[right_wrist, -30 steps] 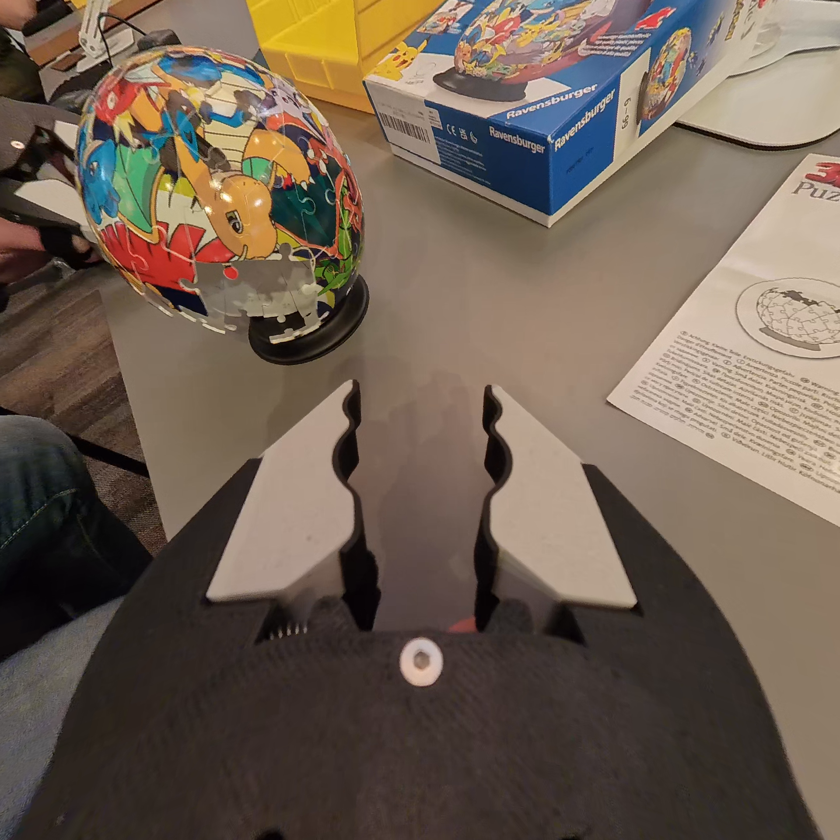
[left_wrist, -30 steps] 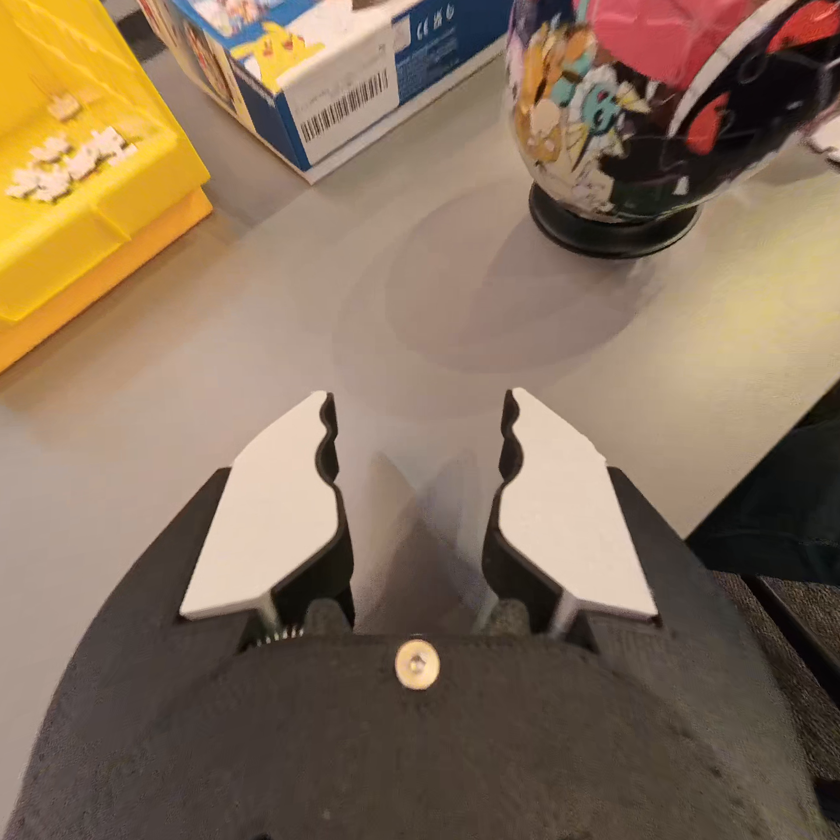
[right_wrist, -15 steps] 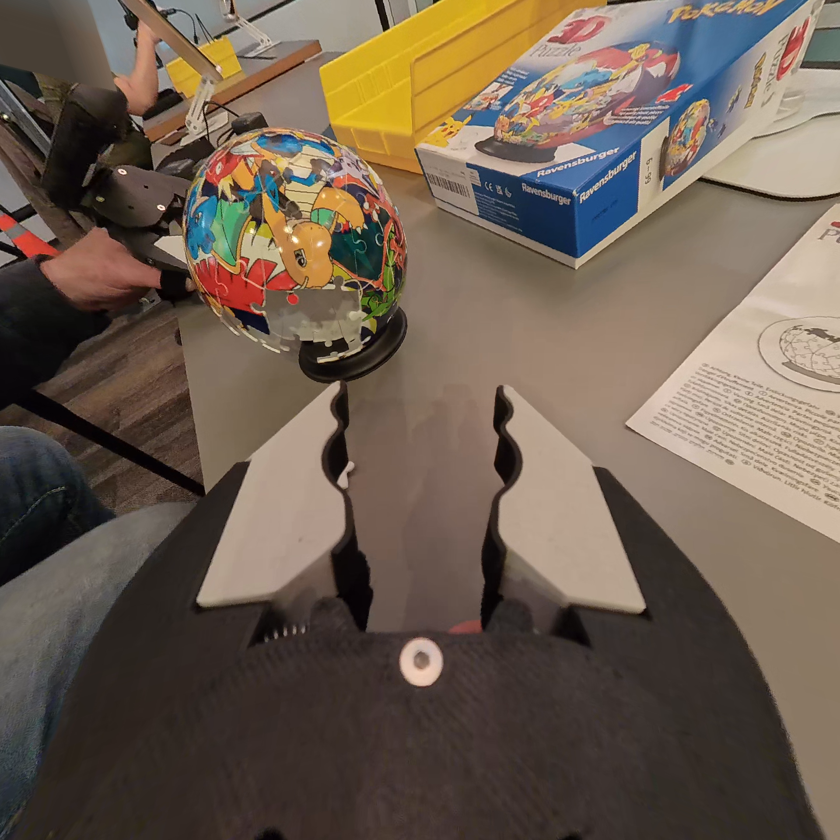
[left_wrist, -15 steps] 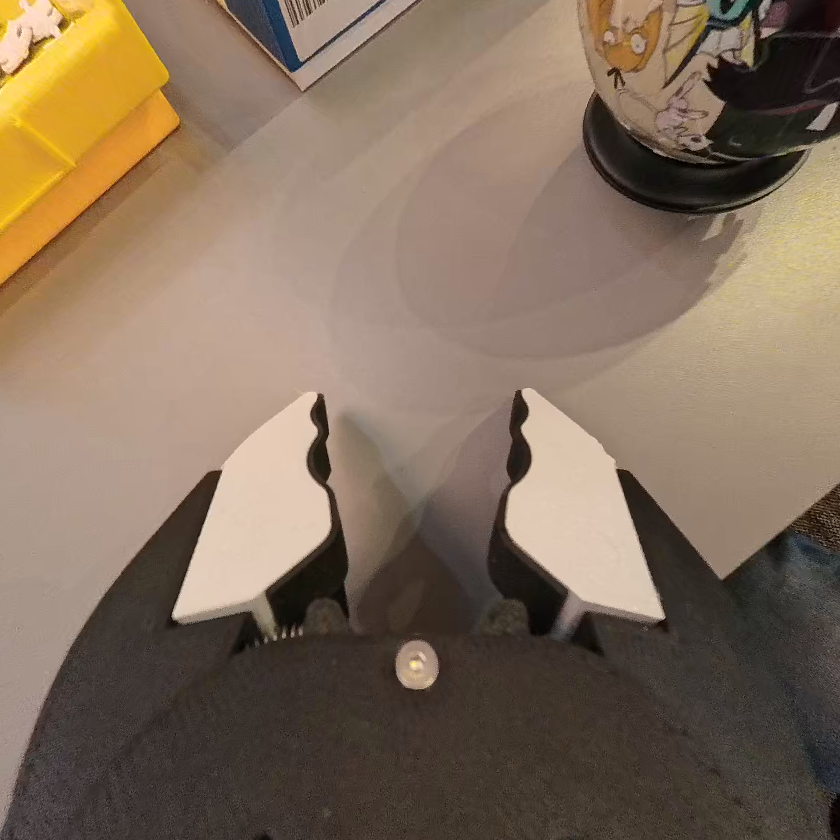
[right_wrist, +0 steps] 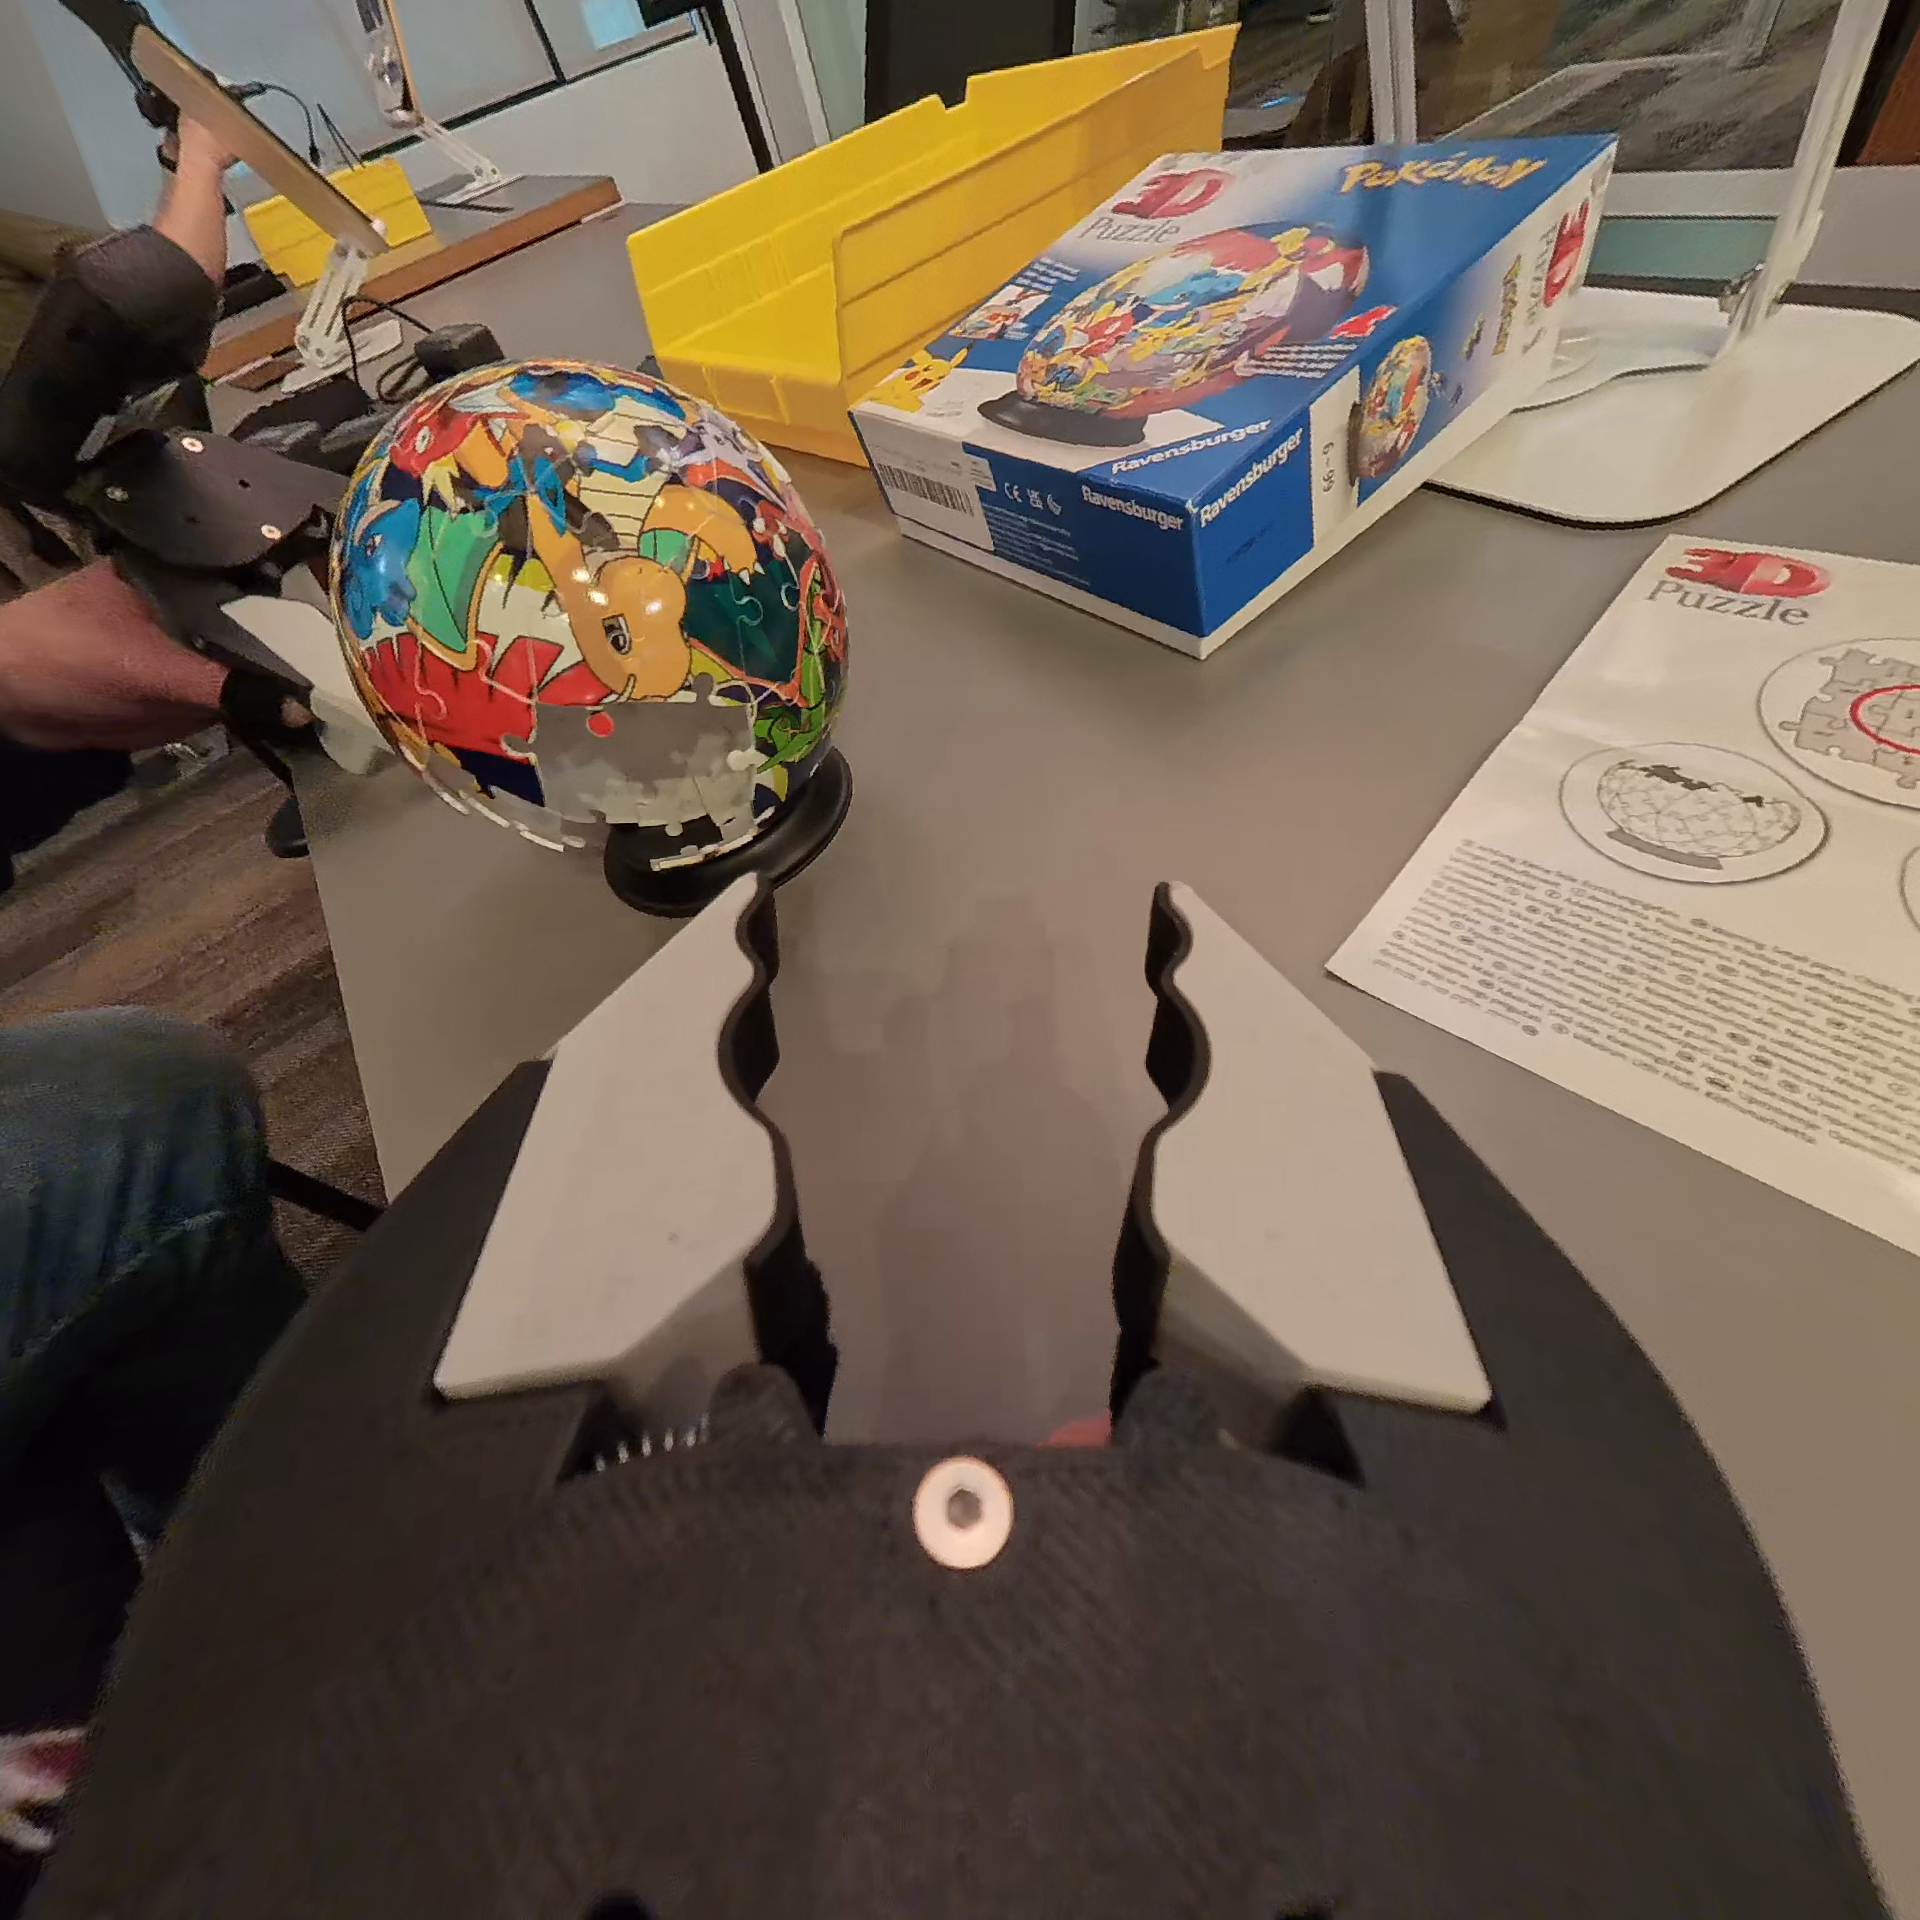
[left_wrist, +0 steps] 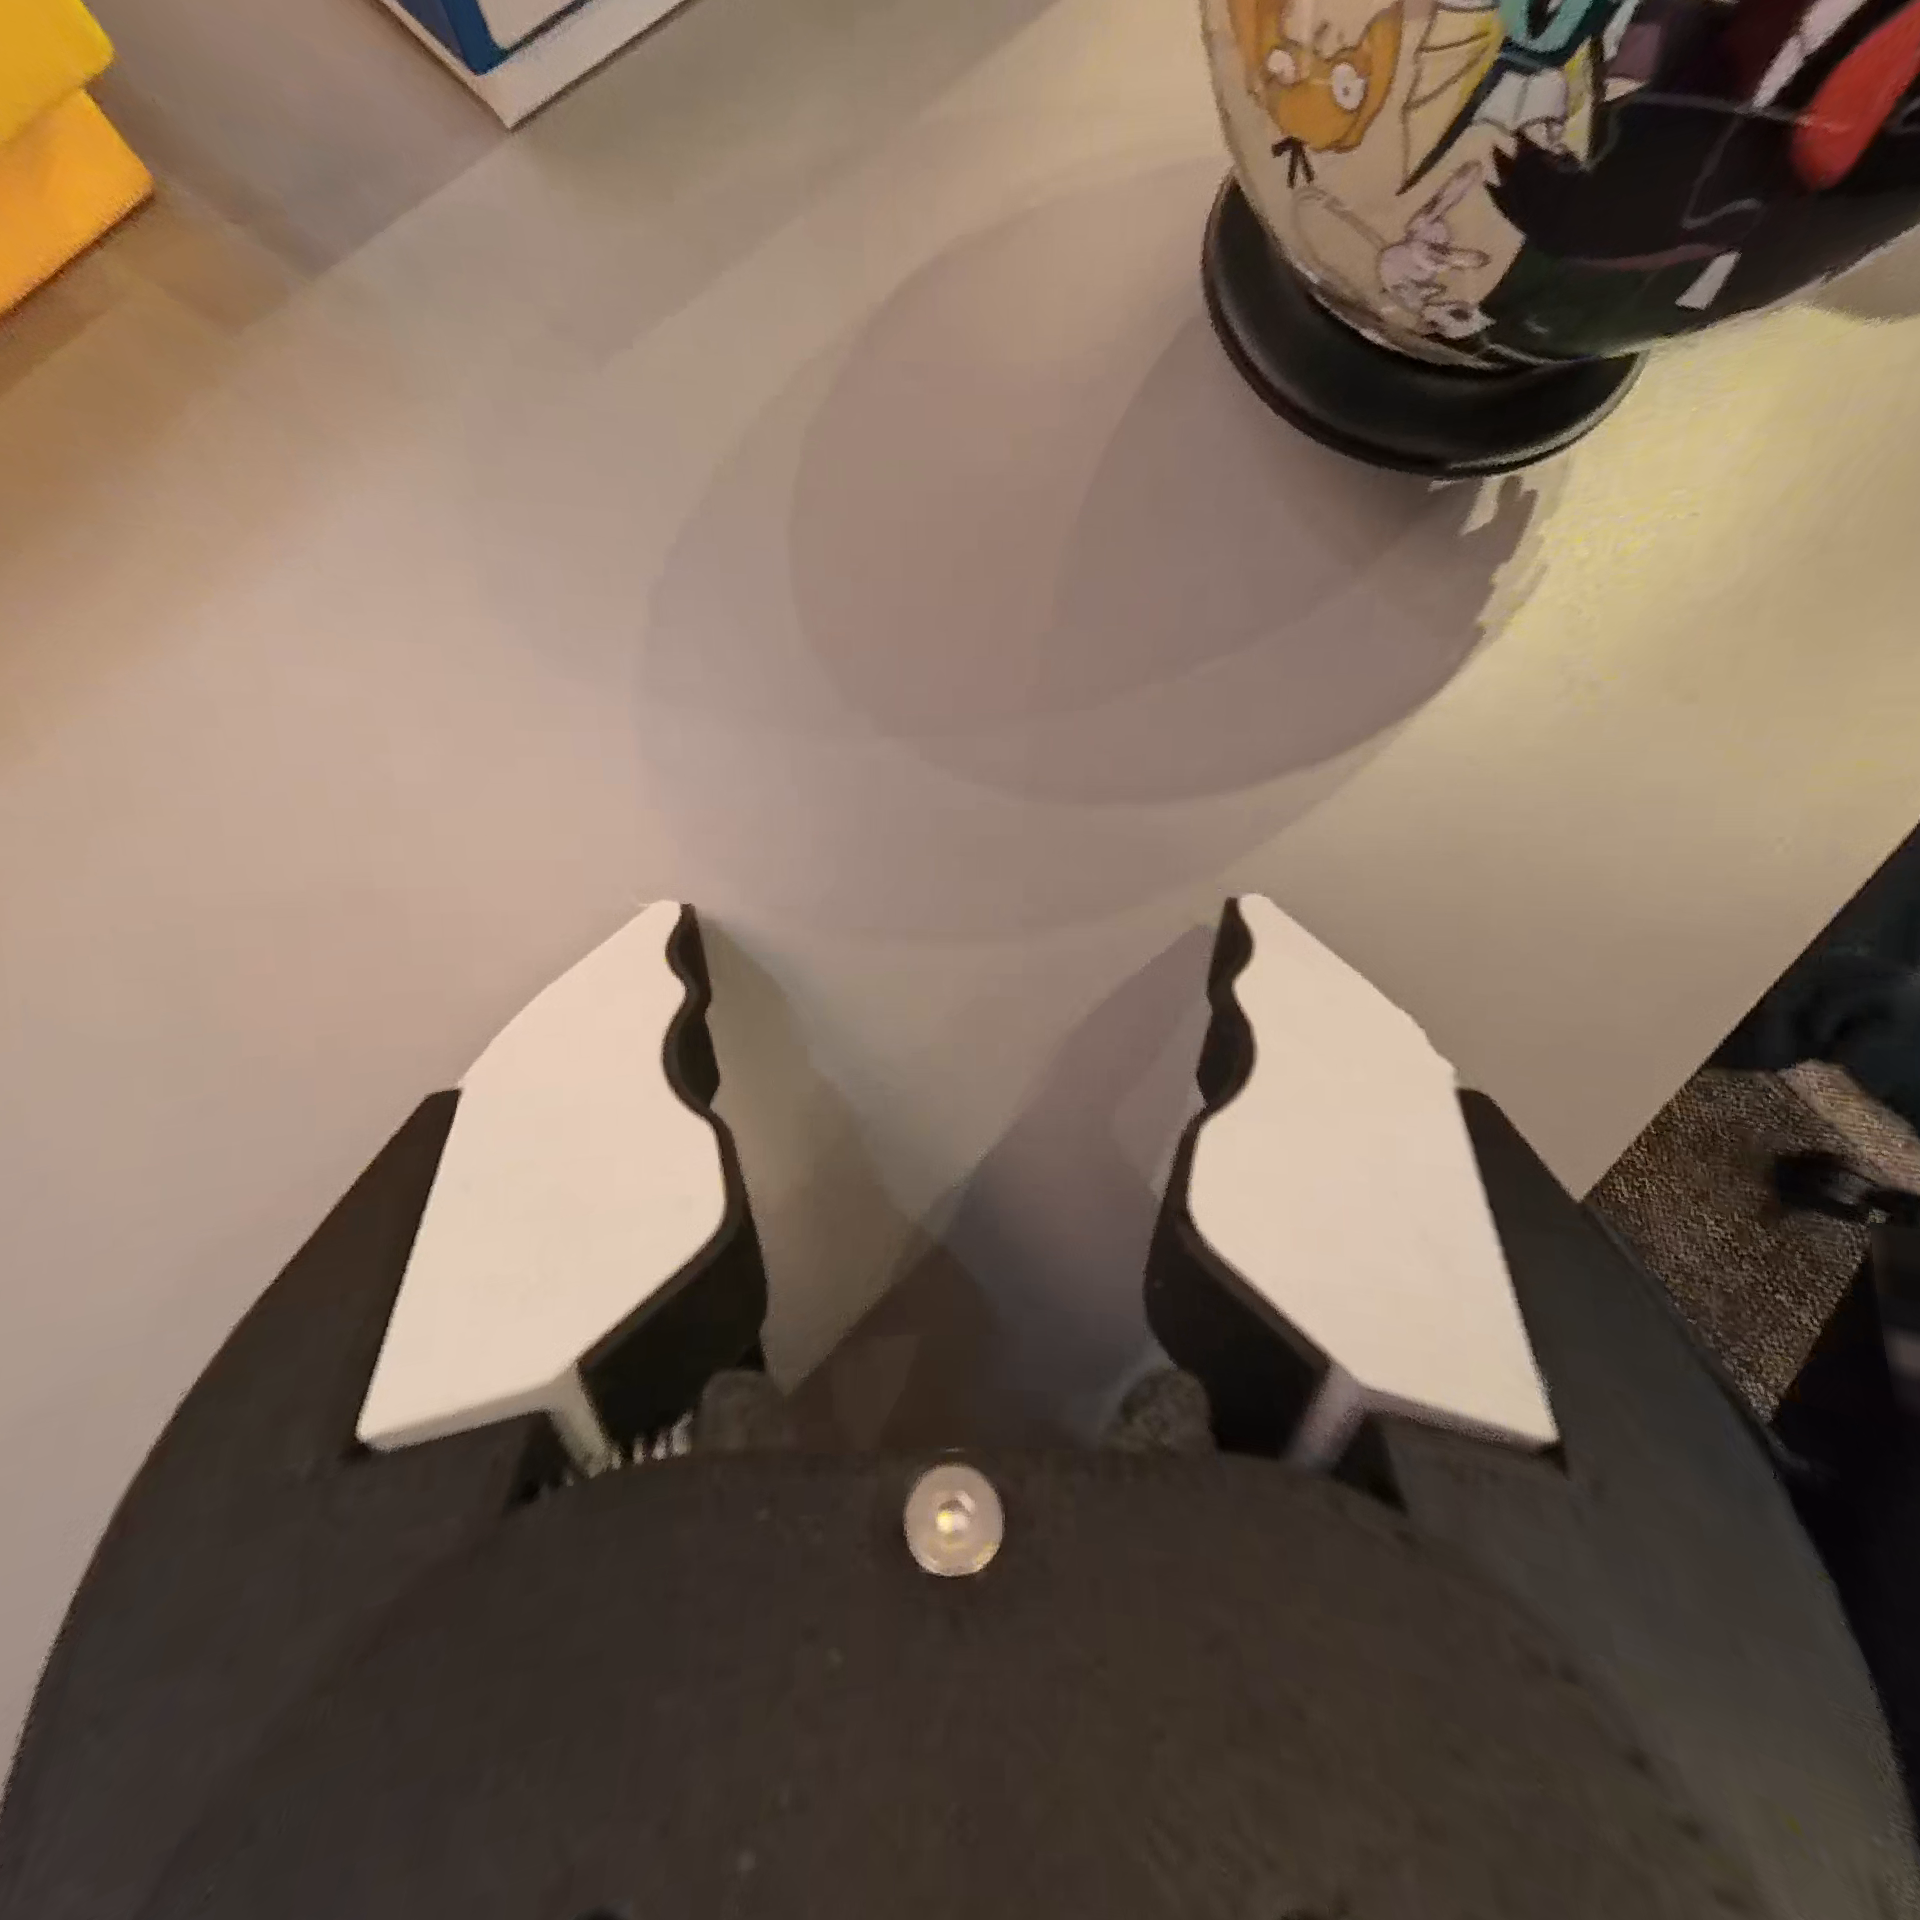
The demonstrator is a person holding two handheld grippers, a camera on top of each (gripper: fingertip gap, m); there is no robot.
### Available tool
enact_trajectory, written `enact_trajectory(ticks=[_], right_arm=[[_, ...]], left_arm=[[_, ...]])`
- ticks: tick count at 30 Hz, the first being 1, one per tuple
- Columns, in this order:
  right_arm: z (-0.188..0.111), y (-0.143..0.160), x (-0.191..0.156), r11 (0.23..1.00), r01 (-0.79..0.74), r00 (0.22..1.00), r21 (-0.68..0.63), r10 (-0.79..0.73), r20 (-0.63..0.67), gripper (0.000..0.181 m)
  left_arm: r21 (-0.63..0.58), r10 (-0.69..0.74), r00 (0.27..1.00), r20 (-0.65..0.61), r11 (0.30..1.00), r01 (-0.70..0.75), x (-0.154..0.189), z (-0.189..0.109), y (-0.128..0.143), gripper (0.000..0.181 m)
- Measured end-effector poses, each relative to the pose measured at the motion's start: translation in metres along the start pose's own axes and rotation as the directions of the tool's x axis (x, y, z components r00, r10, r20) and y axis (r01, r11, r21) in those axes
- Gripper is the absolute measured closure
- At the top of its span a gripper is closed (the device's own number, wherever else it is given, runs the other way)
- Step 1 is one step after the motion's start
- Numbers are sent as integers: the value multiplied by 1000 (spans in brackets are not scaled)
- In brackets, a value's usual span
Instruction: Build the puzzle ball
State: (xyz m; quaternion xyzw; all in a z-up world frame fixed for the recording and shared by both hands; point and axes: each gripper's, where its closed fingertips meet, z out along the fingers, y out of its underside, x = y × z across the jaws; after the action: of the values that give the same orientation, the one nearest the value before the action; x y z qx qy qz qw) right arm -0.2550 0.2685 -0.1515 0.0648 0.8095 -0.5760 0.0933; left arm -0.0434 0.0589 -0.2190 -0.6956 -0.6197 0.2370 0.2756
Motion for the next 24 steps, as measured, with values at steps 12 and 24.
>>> enact_trajectory(ticks=[12,24], right_arm=[[-1,9,-1,996,-71,997,-51,72,28,112],[6,20,2,987,-97,995,-132,99,12,111]], left_arm=[[-6,-25,999,32,1000,25,7,-1,3,84],[76,-176,984,17,982,175,3,-7,-1,93]])
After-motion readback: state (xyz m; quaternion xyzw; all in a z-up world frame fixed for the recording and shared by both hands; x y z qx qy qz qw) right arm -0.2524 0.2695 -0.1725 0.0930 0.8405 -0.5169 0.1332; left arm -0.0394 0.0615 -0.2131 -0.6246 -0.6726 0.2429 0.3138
